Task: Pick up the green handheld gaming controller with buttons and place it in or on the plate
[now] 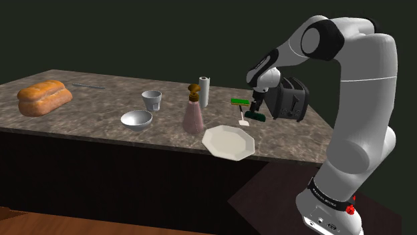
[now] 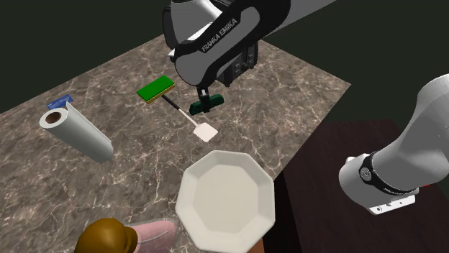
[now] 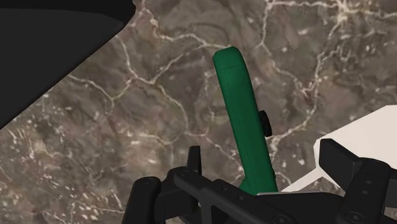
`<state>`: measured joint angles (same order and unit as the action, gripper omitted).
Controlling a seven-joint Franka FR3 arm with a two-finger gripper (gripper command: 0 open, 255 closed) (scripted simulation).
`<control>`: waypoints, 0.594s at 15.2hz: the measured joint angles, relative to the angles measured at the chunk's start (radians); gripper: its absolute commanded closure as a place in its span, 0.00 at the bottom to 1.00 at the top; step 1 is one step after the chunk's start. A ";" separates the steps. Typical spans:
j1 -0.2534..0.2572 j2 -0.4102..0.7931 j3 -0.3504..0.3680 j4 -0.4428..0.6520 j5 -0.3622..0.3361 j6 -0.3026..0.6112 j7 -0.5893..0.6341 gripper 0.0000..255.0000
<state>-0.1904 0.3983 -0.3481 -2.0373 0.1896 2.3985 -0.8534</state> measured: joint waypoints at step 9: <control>-0.012 0.045 0.014 -0.004 0.024 0.048 -0.018 0.00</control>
<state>-0.2028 0.4437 -0.3338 -2.0416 0.2141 2.4465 -0.8717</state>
